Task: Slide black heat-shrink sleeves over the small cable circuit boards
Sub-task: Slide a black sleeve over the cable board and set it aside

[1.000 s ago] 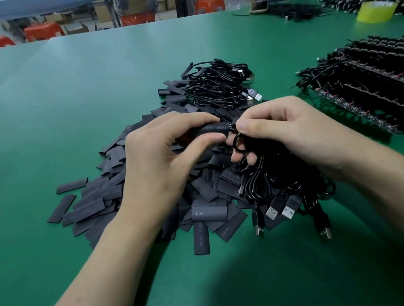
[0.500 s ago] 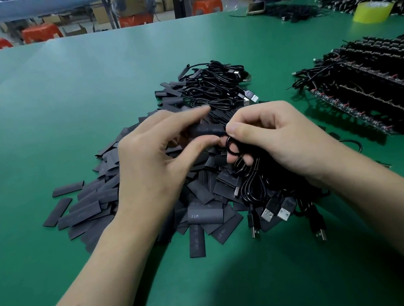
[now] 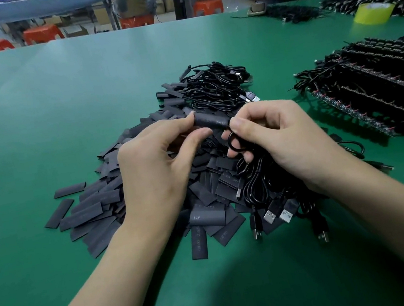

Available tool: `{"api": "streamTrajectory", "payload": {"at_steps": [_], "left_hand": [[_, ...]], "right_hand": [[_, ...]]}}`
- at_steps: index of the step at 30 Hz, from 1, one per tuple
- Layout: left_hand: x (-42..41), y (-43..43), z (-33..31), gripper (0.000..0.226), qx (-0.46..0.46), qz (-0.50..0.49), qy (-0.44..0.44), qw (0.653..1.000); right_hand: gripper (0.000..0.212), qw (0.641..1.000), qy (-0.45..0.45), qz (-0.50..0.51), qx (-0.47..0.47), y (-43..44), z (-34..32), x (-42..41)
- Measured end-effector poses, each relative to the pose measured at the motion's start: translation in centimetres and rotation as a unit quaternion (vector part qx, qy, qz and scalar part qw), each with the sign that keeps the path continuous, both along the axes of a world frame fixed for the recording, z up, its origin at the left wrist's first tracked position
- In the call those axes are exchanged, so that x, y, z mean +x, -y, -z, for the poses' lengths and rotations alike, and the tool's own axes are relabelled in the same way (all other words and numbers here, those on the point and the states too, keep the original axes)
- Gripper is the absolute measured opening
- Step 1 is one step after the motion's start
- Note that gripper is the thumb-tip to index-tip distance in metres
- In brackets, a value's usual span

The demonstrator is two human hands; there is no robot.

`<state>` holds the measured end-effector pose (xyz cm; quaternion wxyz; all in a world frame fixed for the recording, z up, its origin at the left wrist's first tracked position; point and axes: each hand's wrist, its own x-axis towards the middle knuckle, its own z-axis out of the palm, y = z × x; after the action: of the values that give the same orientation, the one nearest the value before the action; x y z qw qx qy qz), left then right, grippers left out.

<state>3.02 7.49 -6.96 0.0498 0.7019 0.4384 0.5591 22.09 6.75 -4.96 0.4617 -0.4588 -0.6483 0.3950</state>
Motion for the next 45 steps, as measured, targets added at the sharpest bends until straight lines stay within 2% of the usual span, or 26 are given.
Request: {"api": "streamTrajectory", "payload": {"at_steps": [7,13,19,31,37,45], "left_hand": [[0.11,-0.16,0.03,0.009,-0.069,0.02,0.102,0.992],[0.37,-0.48,0.16,0.009,-0.154,0.111,0.277,0.942],[0.52,-0.53,0.26,0.01,-0.177,0.148,0.333,0.914],[0.7,-0.39,0.13,0.011,-0.196,0.175,0.336,0.904],[0.59,-0.39,0.03,0.018,-0.202,0.145,0.281,0.927],[0.52,-0.06,-0.36,0.04,-0.172,0.073,0.151,0.971]], "right_hand": [[0.024,1.0,-0.003,-0.011,-0.006,0.11,0.05,-0.22],[0.012,0.998,-0.056,-0.014,-0.029,0.18,0.16,-0.52],[0.014,0.996,-0.077,-0.029,-0.03,0.38,0.06,-0.63],[0.013,0.994,-0.096,-0.051,-0.023,0.1,0.18,-0.44],[0.019,0.994,-0.096,-0.054,-0.024,0.24,0.12,-0.57],[0.017,0.996,-0.088,-0.026,-0.015,0.41,0.11,-0.69]]}}
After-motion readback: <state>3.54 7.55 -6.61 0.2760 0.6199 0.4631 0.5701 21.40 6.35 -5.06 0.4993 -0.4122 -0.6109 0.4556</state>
